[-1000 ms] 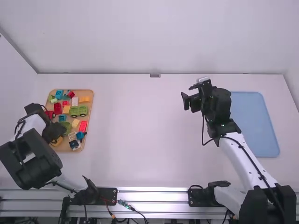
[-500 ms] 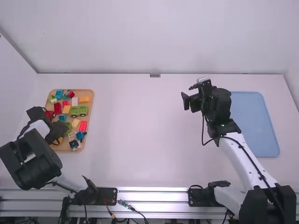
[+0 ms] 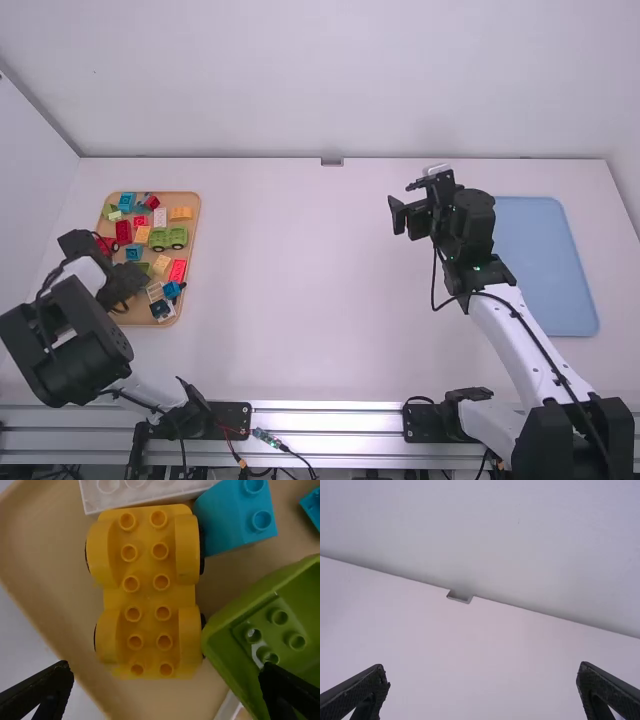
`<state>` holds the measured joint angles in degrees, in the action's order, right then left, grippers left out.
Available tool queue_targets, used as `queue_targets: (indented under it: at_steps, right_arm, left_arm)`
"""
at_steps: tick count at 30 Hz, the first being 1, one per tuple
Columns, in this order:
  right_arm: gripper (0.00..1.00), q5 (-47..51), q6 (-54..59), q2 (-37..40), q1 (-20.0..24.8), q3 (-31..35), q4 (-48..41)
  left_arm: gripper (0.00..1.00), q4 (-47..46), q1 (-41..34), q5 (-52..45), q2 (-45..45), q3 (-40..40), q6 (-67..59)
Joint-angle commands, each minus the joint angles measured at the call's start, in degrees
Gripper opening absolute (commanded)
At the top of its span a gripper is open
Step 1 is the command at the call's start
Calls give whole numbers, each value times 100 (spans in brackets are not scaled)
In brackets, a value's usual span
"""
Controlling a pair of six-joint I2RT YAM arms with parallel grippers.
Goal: Assemble lego blocks to make yellow taxi
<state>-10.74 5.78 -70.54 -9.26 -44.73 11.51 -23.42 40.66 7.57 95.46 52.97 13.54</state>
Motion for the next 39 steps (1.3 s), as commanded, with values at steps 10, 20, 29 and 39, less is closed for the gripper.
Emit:
queue_targets:
  at_steps: [10, 20, 29, 39]
  right_arm:
    - [99, 9, -90, -2, -20, -149, 7]
    - [99, 11, -87, -2, -20, -149, 9]
    - [99, 7, -92, -2, -20, -149, 4]
    - [99, 9, -197, -2, -20, -149, 9]
  left_arm:
    - [99, -1223, 35, 1068, -184, 529, 1207]
    - [99, -1157, 37, 1520, -197, 407, 1766]
    - [99, -1291, 37, 1160, -323, 393, 1237]
    - [99, -698, 35, 627, -291, 24, 424]
